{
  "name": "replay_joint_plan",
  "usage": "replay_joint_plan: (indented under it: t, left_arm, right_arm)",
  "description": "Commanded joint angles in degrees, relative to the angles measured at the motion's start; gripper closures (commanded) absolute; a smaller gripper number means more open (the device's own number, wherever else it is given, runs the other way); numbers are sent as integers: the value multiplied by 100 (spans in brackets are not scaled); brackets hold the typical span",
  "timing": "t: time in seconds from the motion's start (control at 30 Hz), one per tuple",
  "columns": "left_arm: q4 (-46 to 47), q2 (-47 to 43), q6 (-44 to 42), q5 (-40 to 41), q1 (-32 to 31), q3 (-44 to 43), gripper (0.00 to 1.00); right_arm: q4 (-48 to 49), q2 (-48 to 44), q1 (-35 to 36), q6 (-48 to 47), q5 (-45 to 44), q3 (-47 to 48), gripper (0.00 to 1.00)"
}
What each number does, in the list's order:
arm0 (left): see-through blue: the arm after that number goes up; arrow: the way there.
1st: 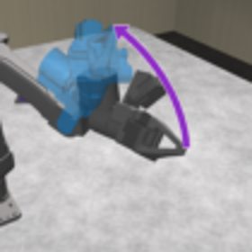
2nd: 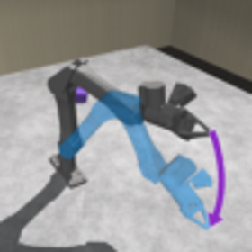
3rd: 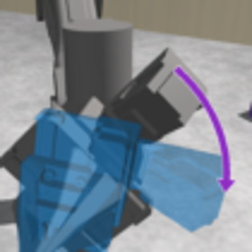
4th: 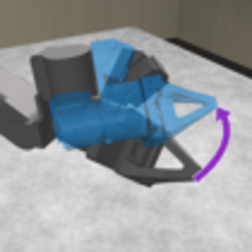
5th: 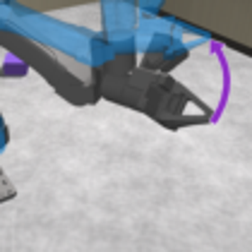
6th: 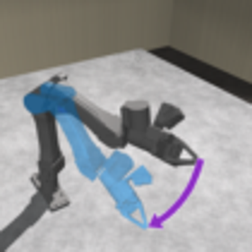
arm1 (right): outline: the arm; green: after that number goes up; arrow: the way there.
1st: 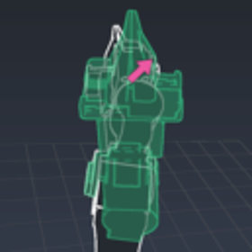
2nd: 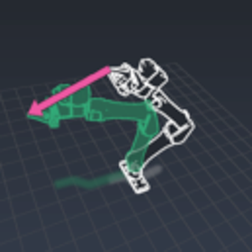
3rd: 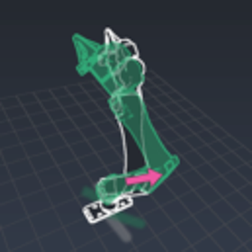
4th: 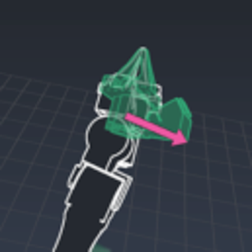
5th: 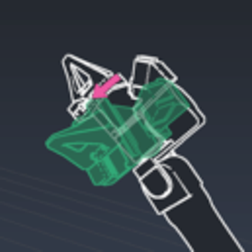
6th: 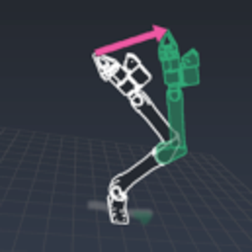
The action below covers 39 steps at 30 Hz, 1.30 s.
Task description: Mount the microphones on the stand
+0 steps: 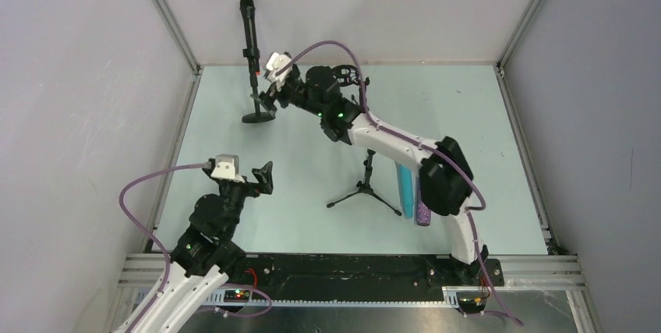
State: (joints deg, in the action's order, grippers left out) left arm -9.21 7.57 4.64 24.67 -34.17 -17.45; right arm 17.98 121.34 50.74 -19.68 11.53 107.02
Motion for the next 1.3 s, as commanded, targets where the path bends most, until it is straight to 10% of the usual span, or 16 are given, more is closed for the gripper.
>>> replay_joint_plan:
  t: [0.0, 0.43, 0.73, 1.27]
  left_arm:
    - [73, 470, 367, 164, -6, -344, 0]
    - [761, 2917, -68, -179, 117, -1376, 0]
    - [886, 5165, 154, -1904, 1228, -3123, 0]
    - [617, 7644, 184, -1721, 2627, -5356, 3]
  right_arm:
    - [625, -1019, -94, 431, 82, -323, 15]
    - [319, -3681, -629, 1043, 458, -2252, 7]
    - [-852, -5155, -1095, 1334, -150, -3487, 3]
    - [-2165, -6635, -1209, 2020, -430, -5430, 1]
